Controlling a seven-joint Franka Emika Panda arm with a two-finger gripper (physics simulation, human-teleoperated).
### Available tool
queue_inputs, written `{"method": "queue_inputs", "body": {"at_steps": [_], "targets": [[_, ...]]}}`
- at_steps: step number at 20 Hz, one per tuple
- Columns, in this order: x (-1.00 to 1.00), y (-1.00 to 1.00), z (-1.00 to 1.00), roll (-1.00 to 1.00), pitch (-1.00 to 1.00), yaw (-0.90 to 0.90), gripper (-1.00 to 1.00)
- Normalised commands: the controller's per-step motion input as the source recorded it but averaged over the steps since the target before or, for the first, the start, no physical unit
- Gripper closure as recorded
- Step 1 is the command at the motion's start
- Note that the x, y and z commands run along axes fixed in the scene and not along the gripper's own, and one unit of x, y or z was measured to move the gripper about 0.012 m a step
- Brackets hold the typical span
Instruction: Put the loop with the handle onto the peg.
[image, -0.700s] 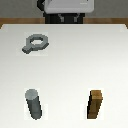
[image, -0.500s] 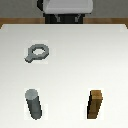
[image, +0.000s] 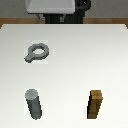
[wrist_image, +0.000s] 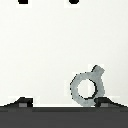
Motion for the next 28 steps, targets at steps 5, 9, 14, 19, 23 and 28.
{"method": "queue_inputs", "body": {"at_steps": [5,9,14,19,23,28], "targets": [[0.00,-1.00,0.00,0.00,0.00,-0.03,-1.00],[0.00,0.00,0.00,0.00,0.00,-0.61,-1.00],[0.00,0.00,0.00,0.00,0.00,-0.81,-1.00],[0.60,0.00,0.00,0.00,0.00,0.00,-1.00],[1.00,0.00,0.00,0.00,0.00,0.00,-1.00],[0.00,0.00,-0.60,0.00,0.00,0.00,-1.00]]}}
